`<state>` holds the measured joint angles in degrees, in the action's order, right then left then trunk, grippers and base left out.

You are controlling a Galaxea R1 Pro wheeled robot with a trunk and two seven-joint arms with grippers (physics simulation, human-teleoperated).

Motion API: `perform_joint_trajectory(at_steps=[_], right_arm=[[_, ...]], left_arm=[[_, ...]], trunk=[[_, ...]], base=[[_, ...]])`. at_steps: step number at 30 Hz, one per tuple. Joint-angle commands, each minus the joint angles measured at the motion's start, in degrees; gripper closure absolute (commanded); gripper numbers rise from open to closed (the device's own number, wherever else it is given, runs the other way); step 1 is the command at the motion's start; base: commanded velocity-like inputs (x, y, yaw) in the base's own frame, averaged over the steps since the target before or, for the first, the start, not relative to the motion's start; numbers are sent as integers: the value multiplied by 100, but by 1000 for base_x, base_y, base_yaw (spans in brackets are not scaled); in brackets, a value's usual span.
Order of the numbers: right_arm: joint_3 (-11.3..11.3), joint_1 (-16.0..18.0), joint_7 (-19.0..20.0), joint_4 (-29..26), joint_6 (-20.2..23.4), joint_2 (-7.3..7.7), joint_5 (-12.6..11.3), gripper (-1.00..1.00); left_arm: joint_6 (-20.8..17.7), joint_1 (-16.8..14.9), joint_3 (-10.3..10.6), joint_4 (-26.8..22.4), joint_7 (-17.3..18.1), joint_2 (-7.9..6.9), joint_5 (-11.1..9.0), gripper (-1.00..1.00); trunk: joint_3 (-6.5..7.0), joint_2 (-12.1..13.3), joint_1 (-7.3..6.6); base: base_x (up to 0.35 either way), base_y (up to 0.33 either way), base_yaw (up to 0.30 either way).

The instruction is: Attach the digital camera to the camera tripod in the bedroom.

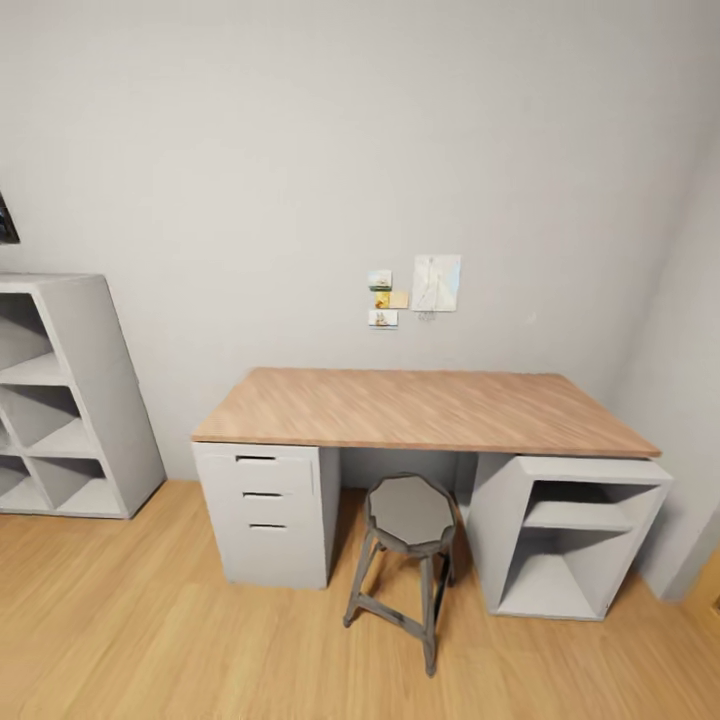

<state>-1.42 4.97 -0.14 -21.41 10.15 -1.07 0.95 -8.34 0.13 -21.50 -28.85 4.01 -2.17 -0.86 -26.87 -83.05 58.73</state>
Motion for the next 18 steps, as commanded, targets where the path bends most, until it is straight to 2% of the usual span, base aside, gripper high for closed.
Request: perform_joint_trajectory(at_steps=[1, 3, 6, 12, 15, 16, 17, 18], right_arm=[[-182, -22, -2, -422, 307, -7, 96, -100], [-285, -29, -4, -642, 511, -10, 135, -100], [-377, -34, -7, -908, 767, -13, 169, -100], [-457, -38, -11, -1223, 982, -15, 195, -100], [-481, -39, -11, -1286, 1020, -23, 202, -100], [-481, -39, -11, -1286, 1020, -23, 202, -100], [-494, -30, -13, -1354, 1041, -61, 207, -100], [-495, -27, -15, -1393, 1048, -83, 208, -100]], left_arm=[[-684, 126, -80, -1048, 37, 261, -2, -100], [-1049, 181, -87, -1606, 34, 384, -2, -100], [-1414, 224, -87, -2136, 29, 496, -4, -100], [-1706, 234, -90, -2553, 15, 607, -45, -100], [-1752, 235, -91, -2626, 8, 622, -216, -100], [-1752, 235, -91, -2626, 8, 622, -216, -100], [-1767, 237, -91, -2664, -8, 621, -443, -100], [-1767, 238, -91, -2674, -11, 621, -506, -100]], trunk=[[-6, -3, 0], [-6, -3, 0], [-6, -3, 0], [-6, -3, 0], [-6, -3, 0], [-6, -3, 0], [-6, -3, 0], [-6, -3, 0]], base=[[0, 0, 288], [0, 0, 288], [0, 0, 288], [0, 0, 287], [0, 0, 287], [0, 0, 287], [-32, 0, 287], [-74, 0, 287]])
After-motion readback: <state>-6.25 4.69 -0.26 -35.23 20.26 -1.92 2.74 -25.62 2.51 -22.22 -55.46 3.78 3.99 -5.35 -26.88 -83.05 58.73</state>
